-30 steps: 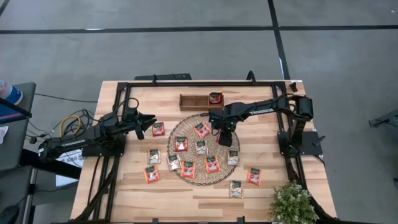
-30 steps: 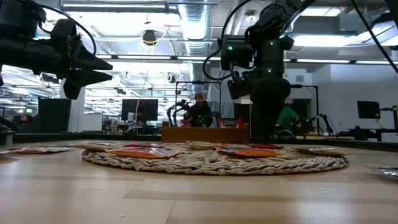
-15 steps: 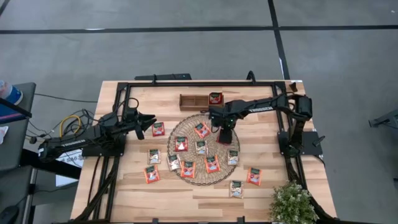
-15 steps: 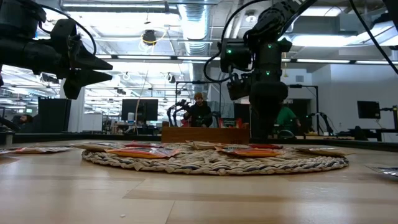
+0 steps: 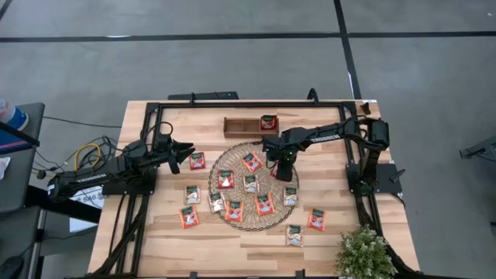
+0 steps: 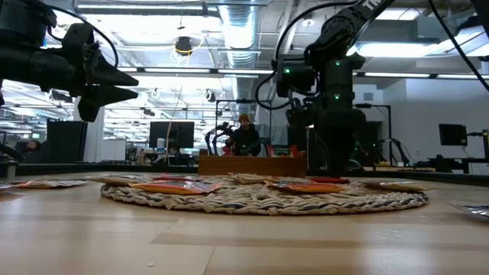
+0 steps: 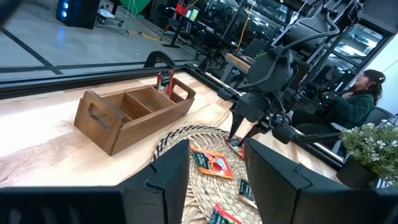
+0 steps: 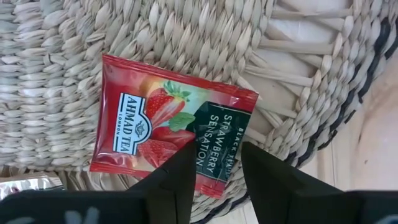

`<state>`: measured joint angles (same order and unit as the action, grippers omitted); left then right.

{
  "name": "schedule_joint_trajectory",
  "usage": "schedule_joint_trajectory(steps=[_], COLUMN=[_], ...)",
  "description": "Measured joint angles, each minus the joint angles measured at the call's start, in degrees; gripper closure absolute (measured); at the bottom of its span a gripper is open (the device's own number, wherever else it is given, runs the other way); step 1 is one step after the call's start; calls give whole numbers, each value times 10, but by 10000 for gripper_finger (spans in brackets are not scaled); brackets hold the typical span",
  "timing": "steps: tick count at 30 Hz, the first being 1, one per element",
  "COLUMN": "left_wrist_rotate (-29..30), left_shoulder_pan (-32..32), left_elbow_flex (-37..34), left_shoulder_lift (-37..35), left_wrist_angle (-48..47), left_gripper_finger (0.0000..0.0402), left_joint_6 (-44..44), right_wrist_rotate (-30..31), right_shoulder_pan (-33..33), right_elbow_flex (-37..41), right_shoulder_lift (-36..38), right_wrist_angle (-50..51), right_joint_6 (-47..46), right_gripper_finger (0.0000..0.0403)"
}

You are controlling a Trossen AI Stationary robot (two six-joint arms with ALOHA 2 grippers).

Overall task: Pick & Place Tea
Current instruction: Put the red tea bag into the right section of the wooden organizer

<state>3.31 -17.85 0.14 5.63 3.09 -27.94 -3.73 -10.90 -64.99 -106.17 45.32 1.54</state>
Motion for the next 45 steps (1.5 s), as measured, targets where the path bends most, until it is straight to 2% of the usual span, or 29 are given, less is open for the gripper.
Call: schedule_joint_trajectory(steps=[5,14,22,27,40,45], left_wrist_rotate=[0,0,0,0,0,0], left_shoulder_pan=[0,0,0,0,0,0], left_elbow_flex=[0,0,0,0,0,0], left_shoulder_lift=[0,0,0,0,0,0], left_wrist_angle=[0,0,0,0,0,0], left_gripper_finger=[256,256,256,256,256,256], left_joint_6=[0,-1,-2,-2,-2,-2], right_wrist_rotate=[0,-6,-8,-9,-10,-7], right_shoulder_pan=[0,0,0,0,-1,-5], right_elbow_flex=[0,0,0,0,-31,-31], right_shoulder_lift=[0,0,0,0,0,0], right_wrist_angle=[0,0,0,6,63,70], right_joint_6=[0,0,-15,-16,-31,-38], right_gripper_finger=[314,396,401,383,281,257])
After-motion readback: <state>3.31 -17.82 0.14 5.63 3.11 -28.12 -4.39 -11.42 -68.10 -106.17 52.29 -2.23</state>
